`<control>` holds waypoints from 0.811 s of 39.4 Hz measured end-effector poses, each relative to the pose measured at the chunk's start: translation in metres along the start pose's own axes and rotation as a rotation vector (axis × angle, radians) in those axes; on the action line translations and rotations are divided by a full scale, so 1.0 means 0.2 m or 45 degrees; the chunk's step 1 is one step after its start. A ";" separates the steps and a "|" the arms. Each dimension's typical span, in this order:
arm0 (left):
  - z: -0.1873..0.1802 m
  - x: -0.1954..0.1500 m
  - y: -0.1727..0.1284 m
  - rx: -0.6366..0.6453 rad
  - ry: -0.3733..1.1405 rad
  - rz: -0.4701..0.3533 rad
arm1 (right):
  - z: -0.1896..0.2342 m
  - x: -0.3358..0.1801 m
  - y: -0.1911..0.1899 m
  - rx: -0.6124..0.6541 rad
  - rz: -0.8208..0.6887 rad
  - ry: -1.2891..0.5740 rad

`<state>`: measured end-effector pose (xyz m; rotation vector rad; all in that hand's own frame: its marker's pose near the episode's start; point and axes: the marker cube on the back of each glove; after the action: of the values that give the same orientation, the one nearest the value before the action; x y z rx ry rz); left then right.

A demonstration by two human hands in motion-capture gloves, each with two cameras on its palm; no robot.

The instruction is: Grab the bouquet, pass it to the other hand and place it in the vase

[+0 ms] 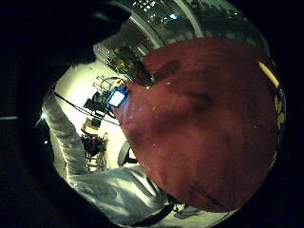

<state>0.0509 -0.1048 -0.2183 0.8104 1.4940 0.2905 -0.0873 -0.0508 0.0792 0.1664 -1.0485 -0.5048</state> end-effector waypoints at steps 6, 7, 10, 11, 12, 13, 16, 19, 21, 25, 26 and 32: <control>-0.16 0.01 -0.14 0.136 -0.077 -0.084 | -0.05 0.03 0.01 -0.010 0.228 -0.087; -0.19 0.00 -0.17 0.155 -0.086 -0.058 | -0.06 0.04 0.00 -0.010 0.221 -0.082; -0.26 -0.05 -0.21 0.216 -0.167 -0.172 | -0.09 0.05 0.00 -0.005 0.222 -0.040; -0.28 -0.07 -0.23 0.232 -0.187 -0.207 | -0.10 0.04 0.00 -0.001 0.204 -0.029; -0.30 -0.08 -0.24 0.246 -0.198 -0.227 | -0.10 0.05 -0.01 0.003 0.168 -0.019; -0.31 -0.09 -0.25 0.257 -0.204 -0.237 | -0.11 0.06 -0.01 0.006 0.129 -0.012; -0.35 -0.16 -0.28 0.281 -0.216 -0.232 | -0.12 0.07 0.00 0.009 0.176 -0.033; -0.37 -0.20 -0.30 0.289 -0.227 -0.242 | -0.12 0.08 0.02 0.011 0.259 -0.050; -0.39 -0.22 -0.32 0.287 -0.234 -0.258 | -0.12 0.09 0.03 0.017 0.268 -0.046; -0.43 -0.34 -0.35 0.300 -0.246 -0.268 | -0.14 0.12 0.04 0.032 0.242 -0.046; -0.43 -0.37 -0.35 0.305 -0.249 -0.265 | -0.15 0.13 0.03 0.035 0.215 -0.045; -0.47 -0.51 -0.34 0.328 -0.247 -0.320 | -0.19 0.18 0.04 0.061 0.114 0.019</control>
<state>-0.0693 -0.1900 -0.1707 0.8177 1.4471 -0.1675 -0.0384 -0.0653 0.0916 0.1648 -1.0496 -0.3973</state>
